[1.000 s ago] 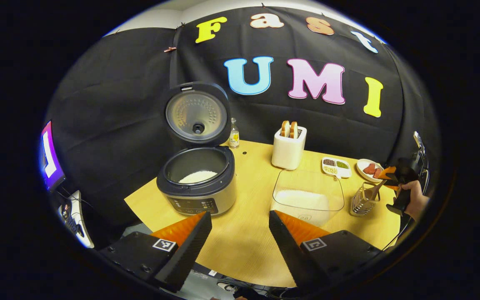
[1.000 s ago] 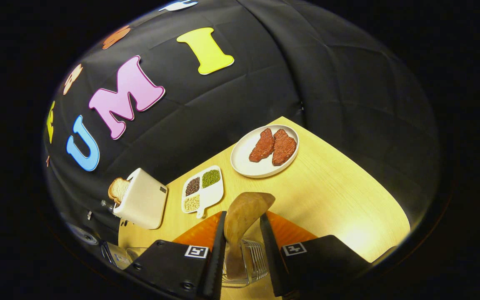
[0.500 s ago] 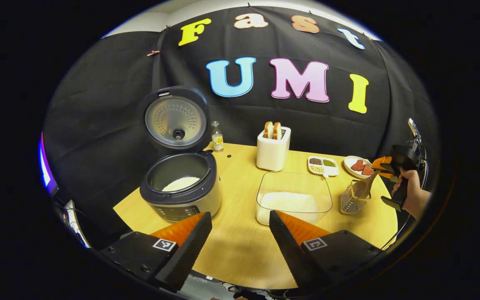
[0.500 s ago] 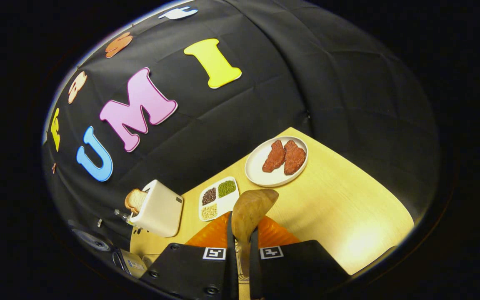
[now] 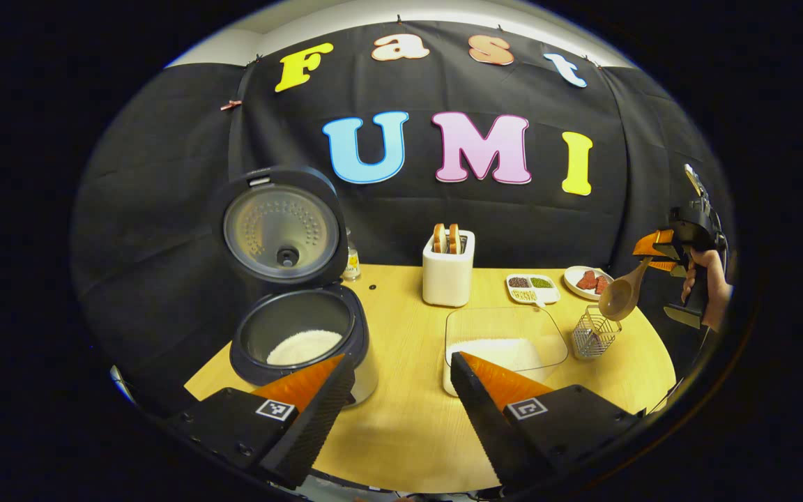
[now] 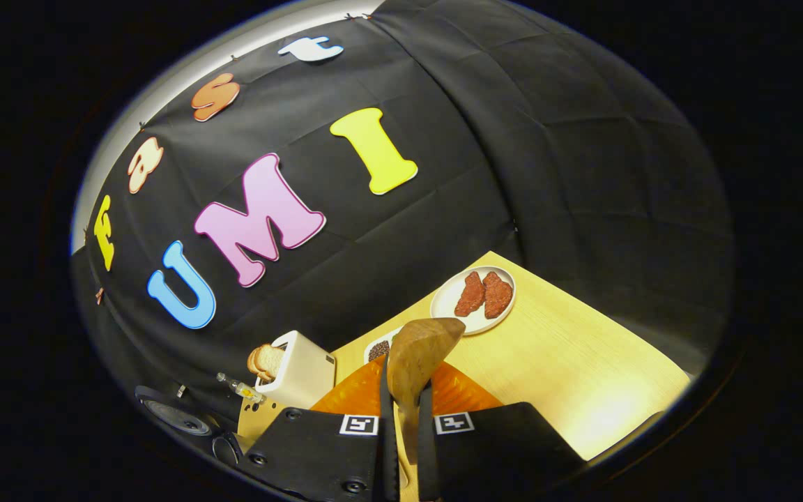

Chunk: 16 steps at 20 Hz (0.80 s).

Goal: Close the left gripper, press the button to open the rice cooker; take a wooden spoon from the chopstick holder with the right hand, scoop a spoonful of rice and pour it into the rice cooker, then put the wooden spoon back into the chopstick holder.

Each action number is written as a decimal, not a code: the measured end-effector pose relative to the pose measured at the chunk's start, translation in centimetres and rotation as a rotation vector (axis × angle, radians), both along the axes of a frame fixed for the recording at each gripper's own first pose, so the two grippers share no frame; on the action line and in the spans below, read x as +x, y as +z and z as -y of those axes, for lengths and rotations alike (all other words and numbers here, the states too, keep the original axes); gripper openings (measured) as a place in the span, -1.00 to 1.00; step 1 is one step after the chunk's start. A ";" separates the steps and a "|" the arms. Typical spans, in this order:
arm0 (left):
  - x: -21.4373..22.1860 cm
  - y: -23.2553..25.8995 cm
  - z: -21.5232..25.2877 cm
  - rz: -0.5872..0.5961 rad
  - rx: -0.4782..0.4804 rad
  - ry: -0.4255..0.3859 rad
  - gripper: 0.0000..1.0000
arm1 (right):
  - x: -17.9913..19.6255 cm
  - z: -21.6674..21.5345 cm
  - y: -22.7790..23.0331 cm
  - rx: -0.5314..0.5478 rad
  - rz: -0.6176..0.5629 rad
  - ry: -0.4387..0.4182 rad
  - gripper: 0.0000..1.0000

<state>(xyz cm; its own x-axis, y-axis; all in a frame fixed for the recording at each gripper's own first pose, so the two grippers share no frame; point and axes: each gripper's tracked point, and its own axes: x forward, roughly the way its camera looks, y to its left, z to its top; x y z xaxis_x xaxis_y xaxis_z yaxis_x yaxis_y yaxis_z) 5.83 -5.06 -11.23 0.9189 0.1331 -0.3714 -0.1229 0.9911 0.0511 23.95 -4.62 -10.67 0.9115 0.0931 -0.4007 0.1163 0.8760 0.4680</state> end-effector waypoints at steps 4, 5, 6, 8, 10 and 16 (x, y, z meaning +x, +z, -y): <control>0.1 -0.3 -2.5 0.026 -0.067 -0.064 0.89 | -1.8 -5.5 1.7 -0.023 0.038 0.063 -0.71; 0.1 -0.7 -3.4 0.022 -0.068 -0.072 0.89 | -2.1 -6.9 1.7 -0.025 0.037 0.080 -0.70; -0.1 -1.3 -4.3 0.019 -0.064 -0.075 0.89 | -2.5 -8.3 1.6 -0.028 0.034 0.094 -0.70; -0.5 -1.8 -5.9 0.016 -0.072 -0.091 0.90 | -2.9 -10.9 0.8 -0.035 0.029 0.113 -0.71; -0.9 -2.7 -7.0 0.002 -0.101 -0.109 0.92 | -3.3 -13.1 -0.6 -0.032 0.006 0.124 -0.71; -1.0 -5.2 -10.4 -0.042 -0.207 -0.113 0.92 | -3.8 -17.9 -5.9 -0.182 -0.017 0.195 -0.70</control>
<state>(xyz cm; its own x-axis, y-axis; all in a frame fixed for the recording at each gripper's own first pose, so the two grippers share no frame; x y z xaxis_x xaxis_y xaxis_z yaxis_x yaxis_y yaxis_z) 4.81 5.31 -16.47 0.9066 -0.0524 -0.4187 -0.0131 0.9883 -0.1519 20.17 13.24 -16.58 0.8765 0.1913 -0.4418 -0.0564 0.9522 0.3004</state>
